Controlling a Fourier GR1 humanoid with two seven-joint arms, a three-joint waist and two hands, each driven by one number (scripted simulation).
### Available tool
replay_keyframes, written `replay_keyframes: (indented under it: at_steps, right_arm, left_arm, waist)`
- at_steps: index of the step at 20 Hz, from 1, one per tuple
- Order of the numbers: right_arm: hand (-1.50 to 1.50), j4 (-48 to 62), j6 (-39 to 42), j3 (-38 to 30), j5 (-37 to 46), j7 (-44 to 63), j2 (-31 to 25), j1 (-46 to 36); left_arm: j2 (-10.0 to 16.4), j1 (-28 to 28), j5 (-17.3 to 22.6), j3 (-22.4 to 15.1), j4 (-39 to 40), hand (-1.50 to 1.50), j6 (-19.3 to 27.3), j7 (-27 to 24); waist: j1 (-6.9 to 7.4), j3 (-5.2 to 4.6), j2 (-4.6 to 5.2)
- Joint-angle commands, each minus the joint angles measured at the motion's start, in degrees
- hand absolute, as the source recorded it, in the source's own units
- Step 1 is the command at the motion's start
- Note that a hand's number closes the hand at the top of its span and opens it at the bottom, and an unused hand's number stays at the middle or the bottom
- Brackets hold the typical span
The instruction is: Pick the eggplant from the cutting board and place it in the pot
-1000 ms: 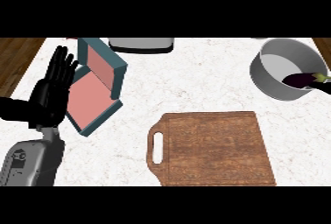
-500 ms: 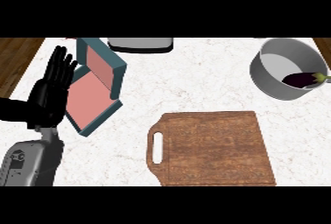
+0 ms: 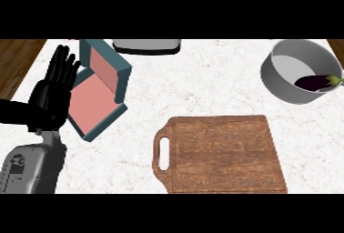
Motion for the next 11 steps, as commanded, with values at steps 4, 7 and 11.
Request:
replay_keyframes:
  at_steps: [4, 7, 11]
  right_arm:
    - [-1.5, 0.49, 5.39, -2.5, -2.5, -1.85, -4.64, 5.67]
    - [-1.5, 0.67, 5.92, -3.21, -3.09, -2.7, -5.37, 7.77]
    - [-1.5, 0.47, 5.18, -3.38, -3.27, -4.95, -3.82, 9.53]
  left_arm:
    - [0.78, 0.82, 0.62, 0.83, -0.62, 0.0, -0.77, -0.3]
    - [0.11, 1.58, 0.72, -0.03, -1.98, 0.0, -0.65, 0.88]
    - [-0.41, 0.78, -0.67, -0.2, 0.11, 0.0, 0.13, -1.4]
  waist:
    - [-0.08, 0.07, -0.08]
    - [0.37, 0.22, -0.09]
    - [0.04, 0.24, 0.22]
